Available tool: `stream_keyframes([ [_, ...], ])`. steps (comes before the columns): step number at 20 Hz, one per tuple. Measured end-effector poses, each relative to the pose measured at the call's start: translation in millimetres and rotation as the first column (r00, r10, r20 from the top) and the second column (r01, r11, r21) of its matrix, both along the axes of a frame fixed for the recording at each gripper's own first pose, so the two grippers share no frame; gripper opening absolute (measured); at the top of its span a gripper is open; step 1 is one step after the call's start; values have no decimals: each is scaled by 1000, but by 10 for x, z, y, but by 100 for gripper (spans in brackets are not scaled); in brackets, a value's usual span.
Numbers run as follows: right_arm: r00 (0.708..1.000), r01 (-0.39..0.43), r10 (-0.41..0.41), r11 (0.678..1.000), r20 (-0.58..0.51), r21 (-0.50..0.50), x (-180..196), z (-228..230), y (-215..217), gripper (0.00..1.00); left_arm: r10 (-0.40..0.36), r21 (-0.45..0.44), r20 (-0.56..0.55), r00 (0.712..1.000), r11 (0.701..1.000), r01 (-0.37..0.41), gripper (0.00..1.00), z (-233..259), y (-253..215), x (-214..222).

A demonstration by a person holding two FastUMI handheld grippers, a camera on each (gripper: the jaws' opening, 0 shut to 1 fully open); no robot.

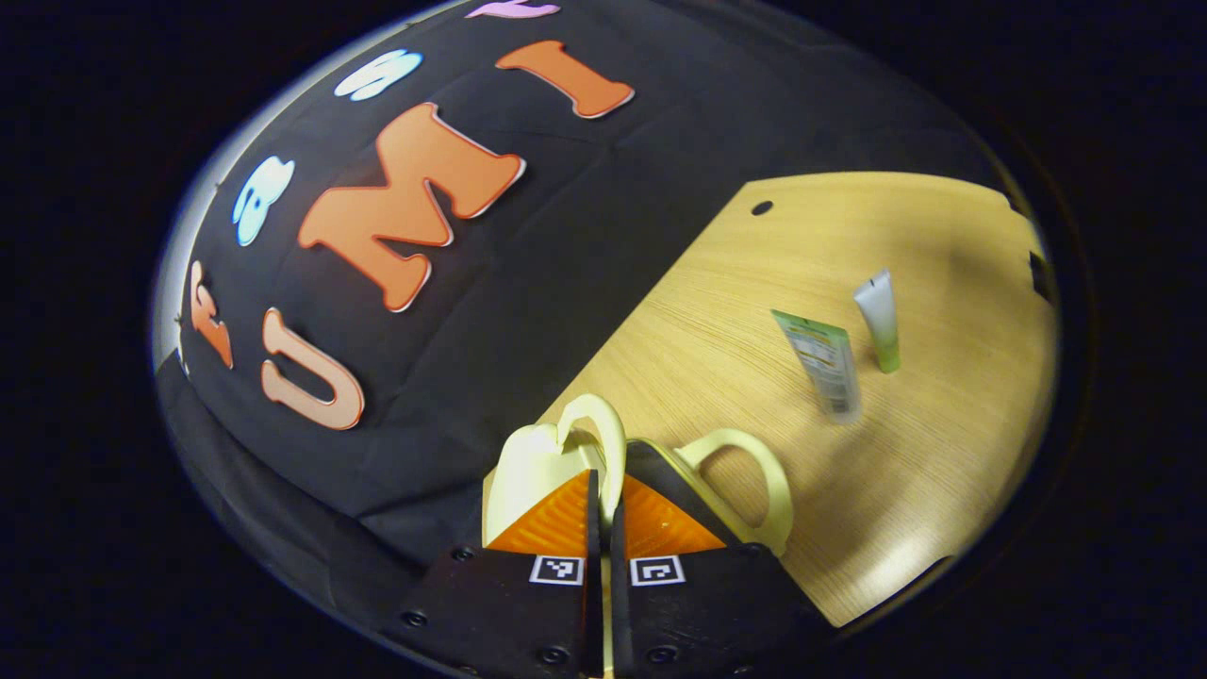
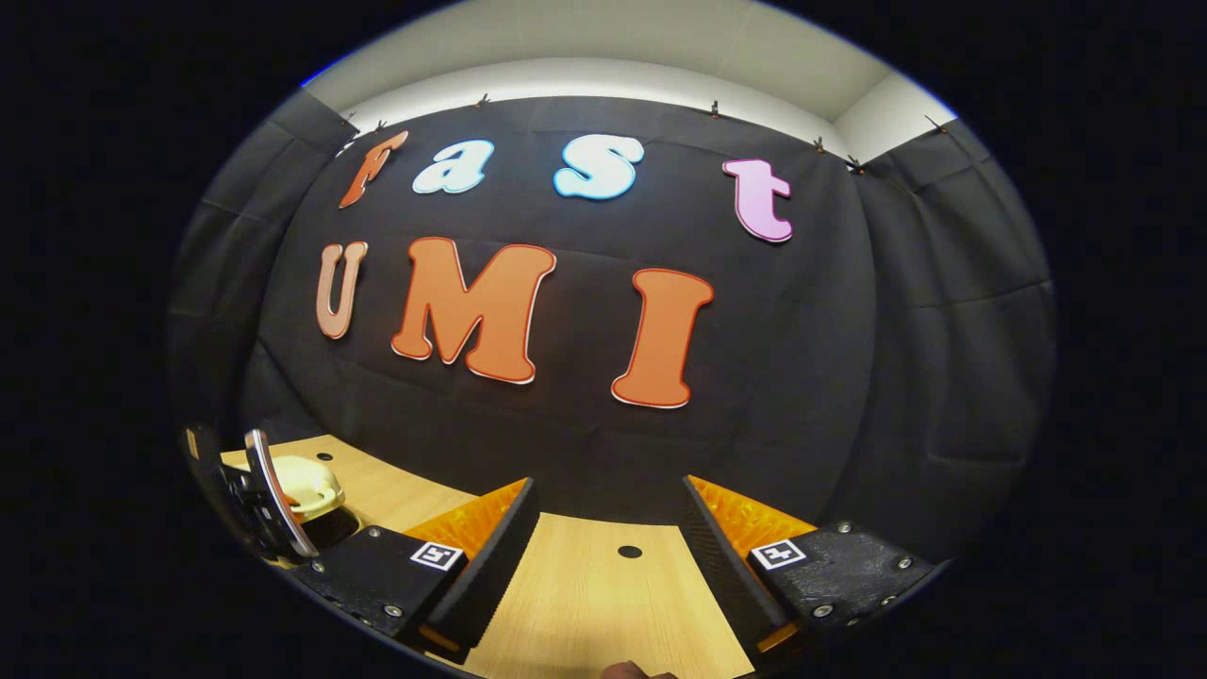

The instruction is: First open the suitcase, pack the skin care products into it, and then close the suitcase.

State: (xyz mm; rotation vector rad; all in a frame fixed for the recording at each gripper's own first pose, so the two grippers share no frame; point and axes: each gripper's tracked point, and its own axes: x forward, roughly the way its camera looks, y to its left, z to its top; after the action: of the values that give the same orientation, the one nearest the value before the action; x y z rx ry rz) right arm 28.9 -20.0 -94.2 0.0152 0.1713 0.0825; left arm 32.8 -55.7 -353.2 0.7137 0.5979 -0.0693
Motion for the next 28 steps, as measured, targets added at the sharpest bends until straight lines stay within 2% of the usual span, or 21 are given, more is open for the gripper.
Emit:
stream_keyframes([
  [4,997,-72,72,997,4,9,-67,6,242,95,122,-97,80,989,989,-114,4,88,26,87],
  [6,996,-91,91,996,-9,4,-95,-1,350,95,139,-104,105,985,986,-128,4,86,44,80],
  [8,995,-102,102,995,-7,-22,-116,47,487,95,185,-219,114,976,963,-157,4,111,53,61],
  [11,996,-91,91,994,0,-58,-120,168,689,95,236,-311,132,963,932,-186,4,144,105,60],
  [15,997,-76,75,995,-8,-59,-180,272,1057,95,298,-461,140,944,864,-204,4,171,138,72],
  [19,996,-79,76,994,-42,-73,-199,254,1420,95,339,-496,150,929,838,-226,4,170,357,34],
  [28,995,-64,61,998,-75,-26,-118,238,2072,96,425,-446,114,898,829,-336,3,-77,1132,-116],
])
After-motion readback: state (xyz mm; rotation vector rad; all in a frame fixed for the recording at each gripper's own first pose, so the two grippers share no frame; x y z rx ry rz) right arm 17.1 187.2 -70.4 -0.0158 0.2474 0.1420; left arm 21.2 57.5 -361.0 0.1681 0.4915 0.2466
